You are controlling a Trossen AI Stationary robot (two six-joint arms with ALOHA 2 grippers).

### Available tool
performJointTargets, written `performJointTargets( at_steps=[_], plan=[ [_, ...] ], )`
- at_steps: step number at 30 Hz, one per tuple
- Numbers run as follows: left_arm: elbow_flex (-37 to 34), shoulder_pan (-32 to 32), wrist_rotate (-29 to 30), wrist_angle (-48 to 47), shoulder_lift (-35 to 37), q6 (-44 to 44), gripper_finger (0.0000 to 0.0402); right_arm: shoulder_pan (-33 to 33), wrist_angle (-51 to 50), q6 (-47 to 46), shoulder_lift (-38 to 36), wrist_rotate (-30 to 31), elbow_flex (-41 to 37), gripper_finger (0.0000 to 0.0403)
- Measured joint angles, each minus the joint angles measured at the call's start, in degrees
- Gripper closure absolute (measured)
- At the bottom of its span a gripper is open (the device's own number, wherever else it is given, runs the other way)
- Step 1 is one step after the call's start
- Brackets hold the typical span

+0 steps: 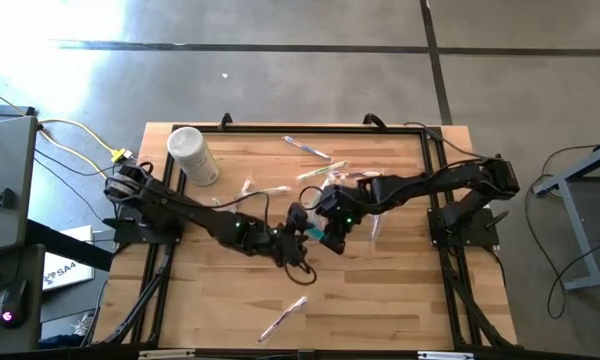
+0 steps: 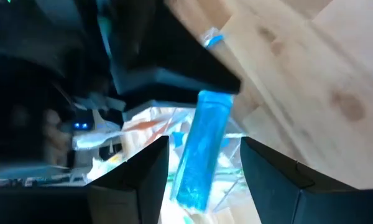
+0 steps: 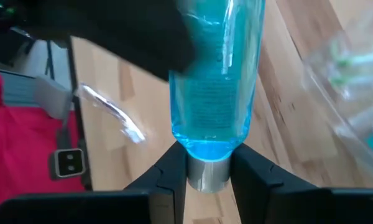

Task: Pick & Place toothbrushing station
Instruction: Put the blue mouthwash into the transparent organizer

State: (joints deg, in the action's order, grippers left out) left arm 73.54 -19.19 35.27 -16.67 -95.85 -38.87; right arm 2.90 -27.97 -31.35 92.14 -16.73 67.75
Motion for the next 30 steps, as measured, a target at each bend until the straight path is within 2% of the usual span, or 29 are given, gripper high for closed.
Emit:
performJointTargets(
  at_steps=[10, 15, 22, 30],
  plan=[
    [0.0, 3.5, -0.2, -0.6, 0.0, 0.2, 0.0216, 1.8, -1.0, 1.8, 0.0, -1.3, 3.3, 0.0318],
    [0.0, 3.4, -0.3, -0.6, 0.0, -1.6, 0.0259, 1.4, -3.1, 2.8, 0.0, 0.5, 3.3, 0.0318],
    [-0.1, 3.5, -0.3, -0.6, -0.1, -2.8, 0.0333, 0.2, -3.6, 4.0, 0.0, -0.2, 3.3, 0.0318],
    [-0.1, 3.5, 0.3, -0.6, -0.1, -3.0, 0.0339, -0.4, -3.7, 5.7, 0.0, -0.3, 3.3, 0.0318]
  ],
)
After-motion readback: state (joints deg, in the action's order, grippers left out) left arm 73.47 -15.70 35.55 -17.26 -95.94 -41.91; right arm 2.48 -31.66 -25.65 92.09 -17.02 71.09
